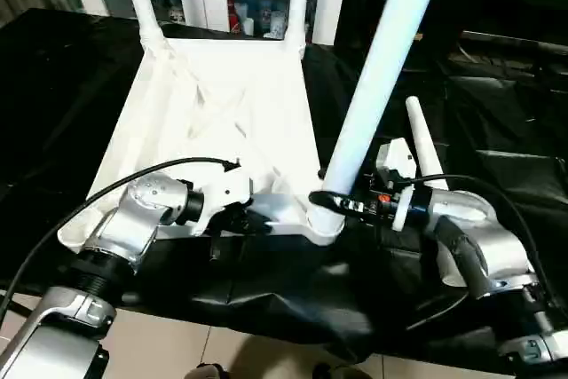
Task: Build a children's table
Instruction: Pick table leg
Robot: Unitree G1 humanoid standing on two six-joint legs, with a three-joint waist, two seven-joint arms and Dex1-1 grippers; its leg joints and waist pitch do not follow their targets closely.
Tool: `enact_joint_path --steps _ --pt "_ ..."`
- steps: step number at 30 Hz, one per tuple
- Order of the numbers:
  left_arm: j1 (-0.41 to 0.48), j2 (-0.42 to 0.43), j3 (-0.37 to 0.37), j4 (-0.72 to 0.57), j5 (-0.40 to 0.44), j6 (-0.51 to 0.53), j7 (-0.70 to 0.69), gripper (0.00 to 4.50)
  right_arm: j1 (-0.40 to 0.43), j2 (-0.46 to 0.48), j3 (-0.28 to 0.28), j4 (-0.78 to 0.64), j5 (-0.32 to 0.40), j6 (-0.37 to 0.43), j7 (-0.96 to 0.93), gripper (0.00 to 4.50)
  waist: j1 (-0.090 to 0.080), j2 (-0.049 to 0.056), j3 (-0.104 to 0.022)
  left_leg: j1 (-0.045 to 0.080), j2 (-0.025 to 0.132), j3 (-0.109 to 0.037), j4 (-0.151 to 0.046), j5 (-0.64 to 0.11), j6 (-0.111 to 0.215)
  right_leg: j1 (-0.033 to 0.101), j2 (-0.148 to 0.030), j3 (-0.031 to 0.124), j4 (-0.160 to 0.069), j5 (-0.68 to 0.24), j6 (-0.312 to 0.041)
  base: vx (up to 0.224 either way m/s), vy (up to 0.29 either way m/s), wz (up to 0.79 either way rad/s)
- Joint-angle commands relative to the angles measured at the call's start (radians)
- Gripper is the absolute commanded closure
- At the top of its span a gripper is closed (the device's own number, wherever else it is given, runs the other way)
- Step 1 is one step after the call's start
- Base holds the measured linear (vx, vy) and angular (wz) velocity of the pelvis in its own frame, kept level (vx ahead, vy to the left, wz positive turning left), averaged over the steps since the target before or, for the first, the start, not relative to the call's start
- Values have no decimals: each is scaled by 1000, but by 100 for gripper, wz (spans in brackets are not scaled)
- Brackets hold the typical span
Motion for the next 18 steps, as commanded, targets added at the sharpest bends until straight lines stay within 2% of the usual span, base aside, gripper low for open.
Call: enact_joint_path --steps 1,6,18 --pt "-4 30 -13 0 19 0 -20 450 53 -40 89 116 -105 8 49 266 0 5 -43 20 39 -13 -64 -328 39 42 -42 34 -66 -296 -211 0 0 0" --pt "-12 38 -23 16 30 -14 -11 450 25 -40 122 162 -147 -50 66 266 -1 3 -39 19 38 -15 -66 -345 35 40 -42 34 -70 -334 -202 0 0 0" --pt "-14 46 -21 25 39 -24 5 450 19 -18 115 219 -156 -109 57 266 -4 1 -33 23 40 -20 -73 -418 12 34 -44 35 -79 -412 -184 0 0 0"
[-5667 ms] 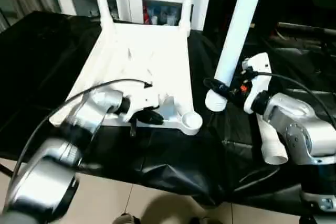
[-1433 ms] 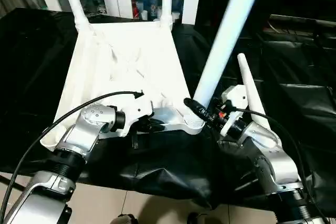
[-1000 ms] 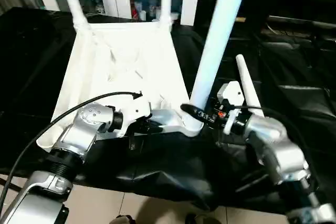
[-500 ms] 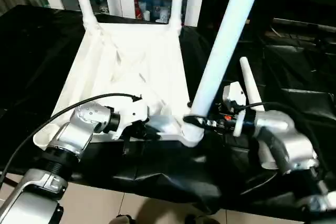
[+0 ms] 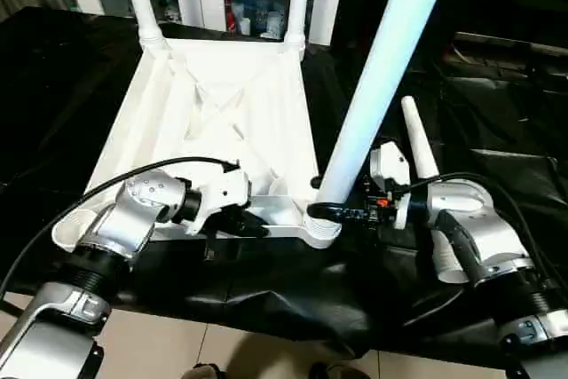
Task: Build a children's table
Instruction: Pick table leg
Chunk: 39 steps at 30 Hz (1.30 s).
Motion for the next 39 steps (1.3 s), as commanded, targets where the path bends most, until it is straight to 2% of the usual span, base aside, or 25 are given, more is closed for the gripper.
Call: enact_joint_path --steps 1,7,11,13,14,15,16,17,18,20,21,22,23,24,25,26,27,28,29,30,31,32,33,36,39 --pt "-1 29 -7 22 30 -5 5 450 62 -8 59 146 -117 30 -43 266 -2 13 -35 23 40 -21 -74 -437 6 29 -44 35 -82 -434 -181 0 0 0" --pt "-2 7 8 55 52 51 109 450 10 54 -1 269 -157 6 -285 266 -21 11 -15 41 32 -46 -75 -595 -38 13 -54 17 -117 -779 -74 -10 1 -2" --pt "-7 -26 24 71 50 104 173 450 -19 91 -35 330 -165 8 -421 266 -59 34 0 43 39 -81 -95 -749 -53 42 -41 -55 -142 -767 -37 -77 30 -16" --pt "-34 -84 30 111 74 190 289 450 -56 149 -68 387 -160 39 -571 266 -32 60 9 -32 88 -85 -204 -939 -73 139 -20 -59 59 -357 -109 -123 32 -5" --pt "-40 -93 30 118 80 203 311 450 -62 158 -71 396 -161 43 -594 266 28 71 16 -38 81 -18 -247 -933 -71 114 2 -36 125 -251 -107 -135 7 9" --pt "-66 -130 33 152 93 246 386 450 -89 189 -79 437 -165 58 -676 266 1 -11 2 72 18 -20 -97 -683 -82 12 -48 32 -39 -755 -47 -21 -76 21" --pt "-73 -138 34 161 96 255 402 450 -96 196 -82 447 -166 61 -695 266 1 -11 2 72 18 -20 -97 -683 -82 12 -48 32 -39 -755 -47 2 -104 -1" --pt "-91 -161 41 185 99 280 448 450 -111 213 -89 470 -164 69 -742 266 -8 -29 17 141 -44 -60 122 -262 -18 -76 -139 43 -215 -1210 -55 2 -104 -1" --pt "-132 -208 62 233 101 334 544 450 -146 247 -107 525 -164 78 -845 266 3 -11 7 -31 -16 -109 19 -131 -35 120 -144 30 -100 -967 -53 38 -3 -45" --pt "-143 -220 68 245 102 350 571 450 -156 256 -112 540 -165 80 -875 266 6 35 -17 54 20 -95 -37 -190 -58 68 -74 2 -84 -556 -128 3 55 -22" --pt "-171 -244 82 282 104 359 630 450 -174 276 -114 567 -167 71 -923 266 -12 38 -16 67 36 -87 -61 -309 -43 56 -41 5 -48 -243 -219 -107 4 23" --pt "-187 -255 89 304 104 360 661 450 -184 289 -120 579 -164 70 -954 266 -20 28 0 59 27 -66 -78 -443 -25 62 -40 -3 -71 -327 -217 -100 -12 13" --pt "-192 -259 92 312 104 361 671 450 -187 294 -123 582 -162 70 -965 266 -22 22 12 98 13 -62 -64 -591 -25 29 -43 -21 -117 -612 -140 -100 -12 13" --pt "-202 -265 96 325 106 365 687 450 -196 308 -129 589 -158 68 -985 266 -44 29 29 145 4 -69 -45 -721 -26 3 -23 -100 -187 -794 -19 -109 -5 4" --pt "-204 -266 97 328 106 366 689 450 -199 312 -130 592 -158 68 -989 266 -52 44 32 135 16 -84 -62 -782 -29 27 -13 -141 -190 -774 16 -94 23 -10" --pt "-209 -269 98 334 109 370 696 450 -208 322 -136 604 -162 62 -1000 266 -15 79 18 -30 74 -91 -177 -960 -44 190 -17 -99 108 -351 -53 -94 23 -10" --pt "-211 -270 97 338 113 369 696 450 -213 325 -140 612 -165 58 -1004 266 33 91 24 -15 55 -33 -214 -1028 -52 123 18 -102 105 -147 -76 -120 36 6" --pt "-213 -270 96 341 116 368 697 450 -217 328 -143 618 -167 55 -1008 266 14 71 13 17 62 -39 -206 -959 -24 119 5 -53 113 -214 -74 -60 -71 12" --pt "-213 -266 95 343 117 364 695 450 -221 331 -147 621 -166 54 -1011 266 20 -10 -19 96 23 -55 -81 -604 -50 52 -97 24 -54 -743 -44 -60 -71 12" --pt "-213 -260 94 347 117 360 693 450 -228 335 -153 628 -164 50 -1018 266 32 -6 -20 20 23 -76 -6 -236 15 100 -181 59 -111 -863 -99 46 -136 -26" --pt "-214 -259 94 349 116 360 694 450 -232 337 -155 634 -164 49 -1021 266 40 -11 -19 -30 21 -78 -32 -101 23 131 -147 38 -82 -747 -88 83 -63 -44" --pt "-214 -256 91 350 119 357 694 450 -236 338 -156 638 -164 46 -1024 266 53 12 -38 -27 24 -72 -51 14 11 137 -111 18 -60 -539 -105 83 -63 -44" --pt "-219 -256 88 357 118 356 698 450 -243 341 -159 650 -167 41 -1031 266 32 31 -28 -1 30 -66 -74 -58 7 100 -62 -8 -40 -268 -166 58 -21 -25" --pt "-224 -250 77 365 113 338 686 450 -261 351 -164 670 -165 27 -1024 266 25 33 -29 22 38 -51 -81 -310 -23 81 -66 11 -60 -378 -197 0 0 0" --pt "-225 -247 74 371 110 323 674 450 -268 350 -161 674 -168 28 -1016 266 21 31 -29 16 42 -51 -91 -339 -32 84 -61 9 -61 -399 -181 0 0 0"
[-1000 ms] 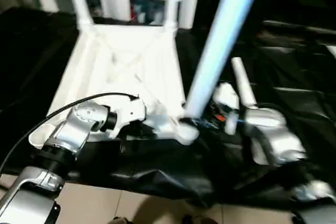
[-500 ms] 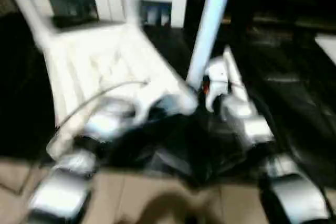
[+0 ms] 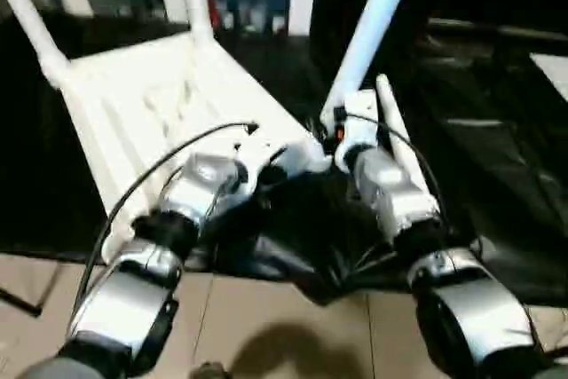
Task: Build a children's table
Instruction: Pick table leg
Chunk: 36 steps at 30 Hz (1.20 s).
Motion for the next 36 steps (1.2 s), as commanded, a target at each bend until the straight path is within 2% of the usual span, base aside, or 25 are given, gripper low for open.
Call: enact_joint_path --steps 1,4,6,7,9,11,12,13,14,15,20,21,23,26,30,33,36 --pt "16 42 -1 47 31 23 39 450 72 -4 6 128 -27 78 7 266 -4 7 -35 5 33 -6 -64 -362 0 5 -60 60 -112 -277 -169 0 0 0" --pt "19 43 -4 43 35 17 16 450 61 -7 9 143 -43 70 31 266 -9 7 -38 6 36 -3 -67 -364 -2 4 -59 61 -110 -231 -177 0 0 0" --pt "20 46 -6 37 36 20 10 450 59 -9 6 143 -36 54 78 266 -9 3 -41 8 36 0 -66 -362 0 3 -61 62 -112 -227 -179 0 0 0" --pt "20 47 -7 37 36 21 8 450 59 -9 1 141 -28 51 94 231 -8 1 -42 7 35 3 -65 -355 4 4 -62 64 -113 -224 -178 0 0 0" --pt "19 50 -10 38 37 21 2 450 56 -9 -5 139 -21 39 113 194 -6 0 -44 6 36 6 -63 -334 11 5 -63 67 -112 -204 -181 0 0 0" --pt "18 52 -12 40 37 20 -1 450 54 -9 -7 135 -17 32 126 188 -7 0 -46 5 35 7 -61 -320 14 6 -62 68 -110 -186 -190 0 0 0" --pt "17 54 -13 41 37 18 -3 450 52 -9 -11 129 -12 32 136 176 -6 -3 -54 2 37 8 -58 -285 22 12 -61 69 -103 -123 -195 0 0 0" --pt "16 57 -17 42 39 15 -6 450 51 -9 -13 121 -7 31 146 176 -8 -6 -54 0 34 10 -56 -252 34 13 -55 68 -97 -77 -204 0 0 0" --pt "16 61 -20 39 41 9 -10 450 50 -14 -13 103 -6 24 167 161 -7 -5 -58 -1 33 11 -53 -234 39 15 -56 69 -95 -55 -208 0 0 0" --pt "15 65 -23 36 43 4 -16 450 51 -17 -15 88 -1 21 186 152 -5 0 -60 0 33 15 -47 -200 54 13 -56 70 -91 9 -225 0 0 0" --pt "26 82 -32 -9 40 -16 -67 450 56 -40 -22 6 16 22 281 108 -7 0 -67 -7 32 18 -39 -153 73 19 -52 68 -81 97 -246 0 0 0" --pt "30 85 -34 -17 38 -24 -79 450 58 -48 -20 -9 15 19 289 102 -8 -3 -69 -8 30 19 -33 -120 88 19 -51 69 -75 157 -257 0 0 0" --pt "37 92 -43 -31 40 -32 -93 450 62 -64 -17 -42 19 18 316 85 -7 -2 -70 -6 30 21 -28 -97 107 16 -48 69 -70 213 -270 0 0 0" --pt "44 97 -46 -41 40 -36 -99 450 63 -73 -23 -59 22 12 327 50 -7 -2 -70 -6 29 22 -26 -87 122 18 -47 69 -66 239 -280 0 0 0" --pt "61 107 -57 -76 42 -34 -113 450 82 -81 -37 -110 24 -11 312 50 -6 -6 -72 -4 30 23 -23 -76 135 17 -47 70 -62 254 -289 0 0 0" --pt "84 121 -60 -124 38 -24 -131 450 127 -75 -71 -189 40 25 279 75 -4 -4 -71 -1 30 24 -22 -62 141 17 -45 71 -61 268 -287 0 0 0" --pt "95 129 -65 -145 37 -20 -142 450 158 -75 -74 -225 41 49 271 87 -2 -2 -71 -1 29 24 -21 -60 137 17 -43 70 -60 273 -285 0 0 0"
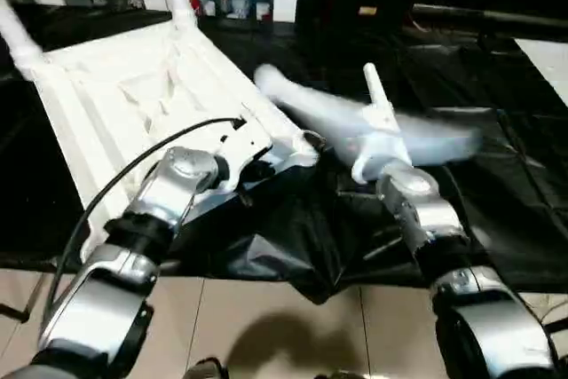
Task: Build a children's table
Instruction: Pick table leg
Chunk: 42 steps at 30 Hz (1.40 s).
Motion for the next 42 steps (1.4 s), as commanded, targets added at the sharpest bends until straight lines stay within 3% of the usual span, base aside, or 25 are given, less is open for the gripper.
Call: enact_joint_path --steps 1,6,8,10,18,25,33,35,37,38,40,42 --pt "33 15 -40 5 34 20 -24 450 30 -2 -13 -40 7 42 -20 103 4 6 -68 25 22 3 -30 -70 116 50 -54 43 -48 235 -286 0 0 0" --pt "75 38 -54 -48 36 26 -44 450 115 2 -4 -112 -8 94 -83 136 8 4 -70 25 22 2 -30 -58 98 52 -53 44 -45 237 -277 0 0 0" --pt "94 49 -63 -70 36 20 -62 450 146 3 -9 -146 -10 113 -97 148 9 -1 -70 24 21 2 -29 -55 98 54 -52 44 -45 238 -271 0 0 0" --pt "123 76 -83 -100 44 -74 -98 450 173 -13 -12 -174 -31 128 -122 148 7 -2 -69 24 20 2 -30 -60 94 53 -51 44 -47 217 -260 0 0 0" --pt "169 195 -149 -155 77 -339 -231 450 204 -33 -37 -270 -19 158 -156 148 14 16 -80 35 24 2 -29 -91 48 47 -50 47 -44 193 -234 0 0 0" --pt "163 251 -123 -195 29 -419 -328 450 218 -21 -29 -304 -26 175 -178 148 25 20 -85 36 22 3 -28 -133 -13 46 -52 49 -40 147 -225 0 0 0" --pt "112 266 -101 -143 64 -530 -246 450 218 -18 -37 -338 -19 197 -196 148 32 19 -89 33 20 1 -24 -143 -33 46 -51 50 -35 143 -203 0 0 0" --pt "90 275 -92 -127 86 -557 -215 450 206 -15 -41 -342 -15 202 -205 148 32 25 -91 34 20 0 -23 -155 -41 45 -51 50 -34 139 -203 0 0 0" --pt "78 284 -88 -126 94 -544 -218 404 199 -13 -46 -344 -13 202 -213 158 31 25 -92 35 19 0 -23 -156 -46 45 -51 50 -33 138 -206 0 0 0" --pt "69 290 -50 -150 65 -496 -225 392 187 -9 -57 -346 -9 204 -230 158 31 29 -93 34 19 -1 -22 -156 -51 45 -51 49 -32 143 -207 0 0 0" --pt "68 296 -22 -175 34 -479 -239 375 179 -8 -64 -350 -9 214 -245 158 32 27 -93 35 18 -1 -22 -155 -53 45 -50 49 -30 149 -212 0 0 0" --pt "54 295 7 -171 19 -507 -206 352 167 -11 -64 -347 -20 224 -262 158 33 26 -90 34 15 1 -20 -174 -60 44 -49 50 -31 124 -222 0 0 0"
